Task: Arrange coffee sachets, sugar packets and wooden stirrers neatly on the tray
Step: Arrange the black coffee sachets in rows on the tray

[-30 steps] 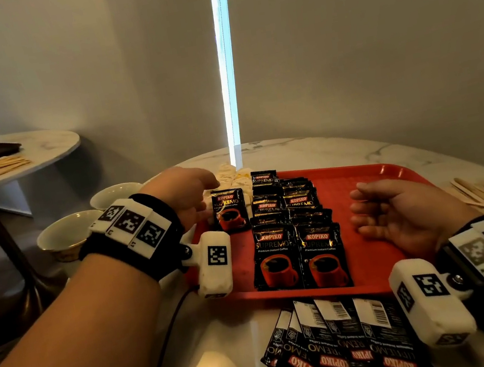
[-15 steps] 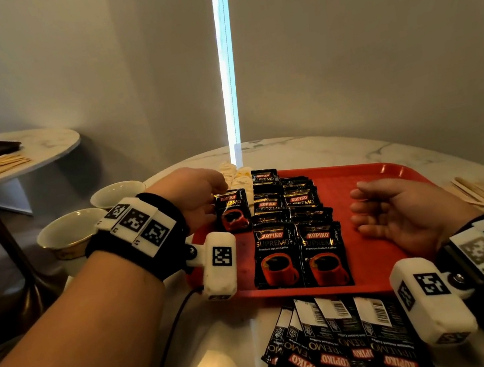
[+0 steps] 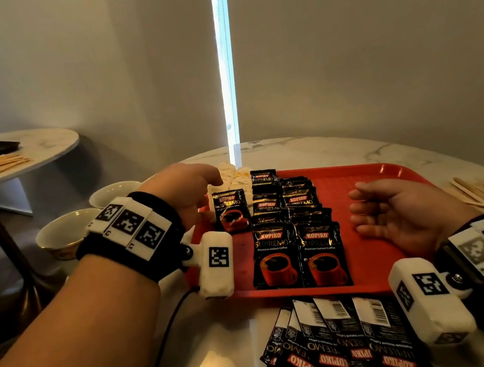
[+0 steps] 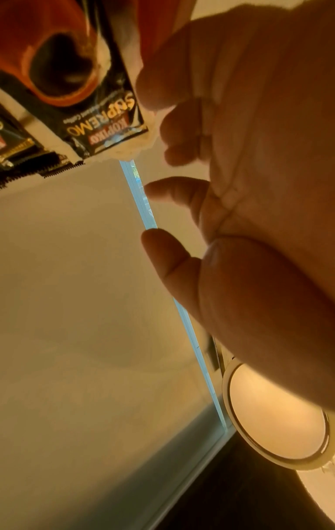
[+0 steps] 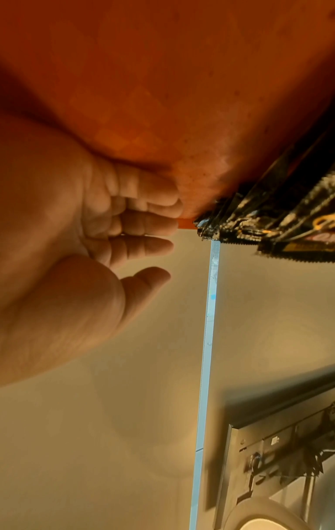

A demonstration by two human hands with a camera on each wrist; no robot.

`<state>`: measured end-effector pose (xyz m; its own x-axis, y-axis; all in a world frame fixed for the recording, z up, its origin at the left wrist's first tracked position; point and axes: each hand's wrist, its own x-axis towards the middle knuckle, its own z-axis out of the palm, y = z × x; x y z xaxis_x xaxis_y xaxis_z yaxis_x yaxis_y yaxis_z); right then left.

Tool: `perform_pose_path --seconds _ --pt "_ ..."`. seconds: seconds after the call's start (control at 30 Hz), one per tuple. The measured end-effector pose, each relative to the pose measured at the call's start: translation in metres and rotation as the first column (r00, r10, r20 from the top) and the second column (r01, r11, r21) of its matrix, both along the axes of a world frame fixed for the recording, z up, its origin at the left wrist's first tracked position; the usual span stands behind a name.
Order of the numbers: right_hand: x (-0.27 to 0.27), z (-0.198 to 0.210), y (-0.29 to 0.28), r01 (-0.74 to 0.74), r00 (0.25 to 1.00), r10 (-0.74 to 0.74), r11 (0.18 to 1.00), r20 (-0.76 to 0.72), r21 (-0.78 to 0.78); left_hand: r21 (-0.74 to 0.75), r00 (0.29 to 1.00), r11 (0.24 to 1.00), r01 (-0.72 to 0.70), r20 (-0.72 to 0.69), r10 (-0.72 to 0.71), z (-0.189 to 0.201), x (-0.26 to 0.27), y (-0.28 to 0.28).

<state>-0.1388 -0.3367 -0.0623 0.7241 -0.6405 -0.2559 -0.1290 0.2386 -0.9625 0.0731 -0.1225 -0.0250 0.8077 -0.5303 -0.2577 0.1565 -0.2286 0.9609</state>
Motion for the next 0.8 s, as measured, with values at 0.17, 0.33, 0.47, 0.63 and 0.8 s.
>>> perform_pose_path --seconds 0.17,0.33,0.47,0.63,0.8 --pt "0.0 0.001 0.001 0.005 1.0 -0.005 1.0 -0.006 -0.001 0.049 0.96 0.971 0.235 -0.17 -0.224 -0.002 -0.01 0.0" --pt "0.0 0.002 0.003 0.004 1.0 -0.004 1.0 -0.012 -0.008 0.084 0.946 0.959 0.272 -0.204 -0.251 -0.006 -0.011 -0.004" --pt "-0.002 0.003 0.003 0.0 1.0 -0.001 1.0 -0.023 -0.012 0.072 0.945 0.959 0.275 -0.206 -0.255 -0.007 -0.008 -0.002" --pt "-0.002 0.006 0.005 -0.008 0.999 0.007 1.0 -0.043 -0.02 -0.006 0.948 0.966 0.258 -0.192 -0.255 -0.005 -0.006 -0.001" --pt "-0.005 0.019 0.017 -0.064 0.994 0.053 0.992 -0.097 -0.111 -0.271 0.958 0.946 0.176 -0.175 -0.229 0.003 -0.002 -0.001"
